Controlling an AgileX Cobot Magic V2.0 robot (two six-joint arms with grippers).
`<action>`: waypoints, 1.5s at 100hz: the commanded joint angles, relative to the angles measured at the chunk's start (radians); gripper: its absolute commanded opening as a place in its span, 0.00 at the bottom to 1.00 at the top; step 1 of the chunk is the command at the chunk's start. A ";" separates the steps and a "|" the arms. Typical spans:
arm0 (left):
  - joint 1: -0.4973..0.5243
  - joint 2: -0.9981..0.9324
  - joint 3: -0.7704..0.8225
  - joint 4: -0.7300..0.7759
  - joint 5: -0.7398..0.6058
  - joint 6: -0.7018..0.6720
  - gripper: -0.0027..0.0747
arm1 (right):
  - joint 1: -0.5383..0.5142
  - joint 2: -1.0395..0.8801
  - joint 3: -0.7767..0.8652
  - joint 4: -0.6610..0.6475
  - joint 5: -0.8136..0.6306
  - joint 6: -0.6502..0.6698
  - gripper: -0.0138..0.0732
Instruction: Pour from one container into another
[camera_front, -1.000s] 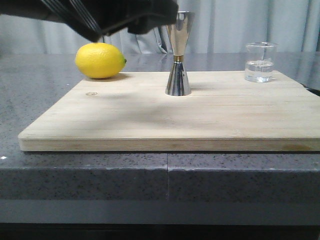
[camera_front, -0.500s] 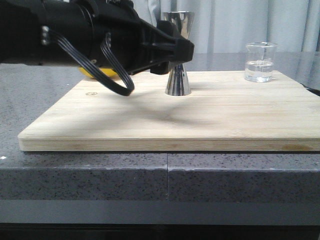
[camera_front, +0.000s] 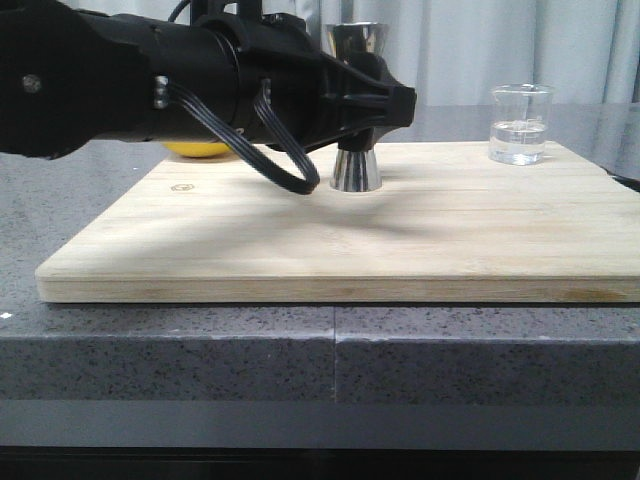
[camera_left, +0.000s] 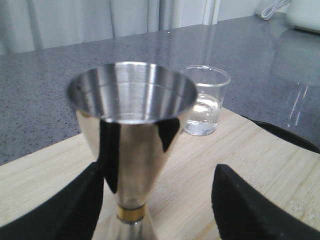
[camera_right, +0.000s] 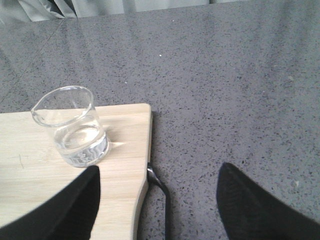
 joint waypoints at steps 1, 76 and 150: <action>0.009 -0.036 -0.032 0.002 -0.077 -0.023 0.60 | 0.001 -0.011 -0.034 -0.012 -0.082 -0.003 0.68; 0.059 -0.036 -0.032 0.128 -0.070 -0.103 0.60 | 0.001 -0.011 -0.034 -0.012 -0.107 -0.003 0.68; 0.059 -0.036 -0.032 0.188 -0.075 -0.131 0.28 | 0.001 -0.011 -0.034 -0.013 -0.109 -0.003 0.68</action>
